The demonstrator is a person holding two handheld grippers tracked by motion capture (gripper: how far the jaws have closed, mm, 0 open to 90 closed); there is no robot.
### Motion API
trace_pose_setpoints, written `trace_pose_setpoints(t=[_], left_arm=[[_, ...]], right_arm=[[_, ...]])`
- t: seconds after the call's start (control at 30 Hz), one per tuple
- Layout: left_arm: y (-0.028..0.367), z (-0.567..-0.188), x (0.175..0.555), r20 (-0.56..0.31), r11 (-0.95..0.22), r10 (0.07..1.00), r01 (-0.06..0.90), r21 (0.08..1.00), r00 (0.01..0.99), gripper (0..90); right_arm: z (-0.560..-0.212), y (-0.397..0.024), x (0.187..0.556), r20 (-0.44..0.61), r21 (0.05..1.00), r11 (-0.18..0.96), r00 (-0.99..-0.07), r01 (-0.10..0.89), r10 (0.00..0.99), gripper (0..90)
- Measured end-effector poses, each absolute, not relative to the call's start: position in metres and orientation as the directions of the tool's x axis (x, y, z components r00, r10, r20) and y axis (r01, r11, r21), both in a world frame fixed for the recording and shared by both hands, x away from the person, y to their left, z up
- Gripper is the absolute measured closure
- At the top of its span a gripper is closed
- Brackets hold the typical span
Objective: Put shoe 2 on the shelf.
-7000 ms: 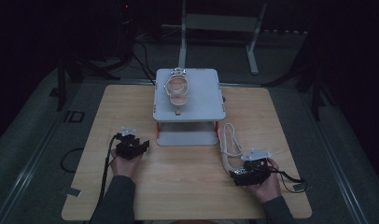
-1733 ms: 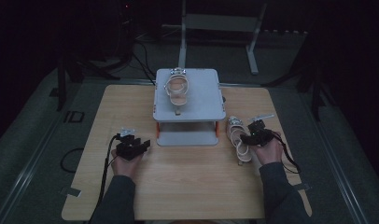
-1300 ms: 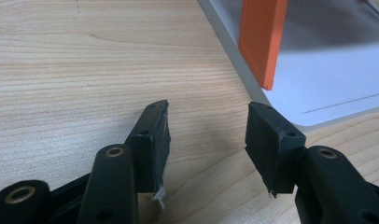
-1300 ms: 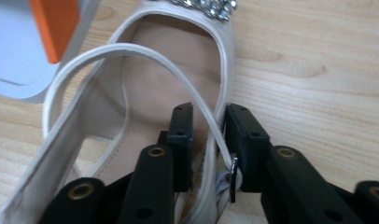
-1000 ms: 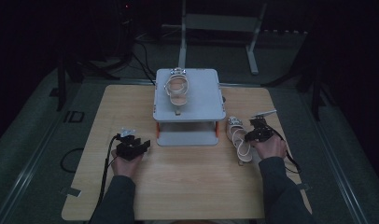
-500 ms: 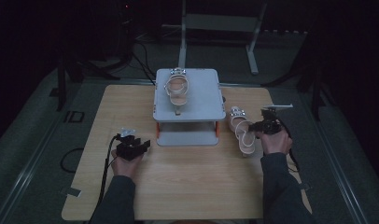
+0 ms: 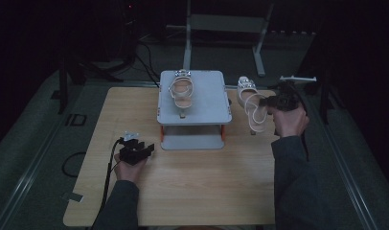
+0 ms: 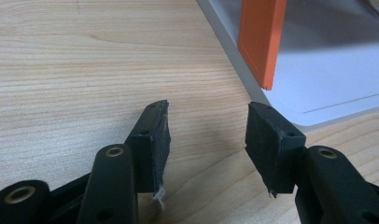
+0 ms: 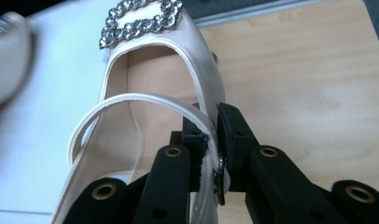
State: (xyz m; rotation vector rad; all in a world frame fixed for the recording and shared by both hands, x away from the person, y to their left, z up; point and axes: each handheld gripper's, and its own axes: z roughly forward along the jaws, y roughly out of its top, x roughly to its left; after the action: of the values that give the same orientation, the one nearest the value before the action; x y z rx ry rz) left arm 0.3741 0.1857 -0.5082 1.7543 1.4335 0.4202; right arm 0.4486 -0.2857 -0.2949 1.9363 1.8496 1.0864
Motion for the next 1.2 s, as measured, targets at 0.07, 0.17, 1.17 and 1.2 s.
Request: trace_pose_setpoints(t=[0.07, 0.17, 1.17, 1.2], left_arm=[[0.185, -0.508, 0.374, -0.230, -0.023, 0.926, 0.654, 0.756, 0.298, 49.8], [0.186, -0.508, 0.374, -0.233, -0.022, 0.925, 0.655, 0.755, 0.299, 49.9], [0.189, -0.509, 0.375, -0.263, -0.006, 0.915, 0.662, 0.749, 0.305, 49.8], [0.189, -0.509, 0.375, -0.263, -0.006, 0.915, 0.662, 0.749, 0.305, 49.8]], right_arm=[[-0.281, -0.276, 0.453, 0.342, 0.650, -0.158, -0.100, 0.743, 0.934, 82.6], [-0.265, -0.260, 0.460, 0.358, 0.656, -0.155, -0.125, 0.739, 0.925, 82.6], [-0.275, -0.148, 0.519, 0.396, 0.488, -0.115, -0.102, 0.865, 0.912, 82.4], [-0.275, -0.148, 0.519, 0.396, 0.488, -0.115, -0.102, 0.865, 0.912, 82.4]])
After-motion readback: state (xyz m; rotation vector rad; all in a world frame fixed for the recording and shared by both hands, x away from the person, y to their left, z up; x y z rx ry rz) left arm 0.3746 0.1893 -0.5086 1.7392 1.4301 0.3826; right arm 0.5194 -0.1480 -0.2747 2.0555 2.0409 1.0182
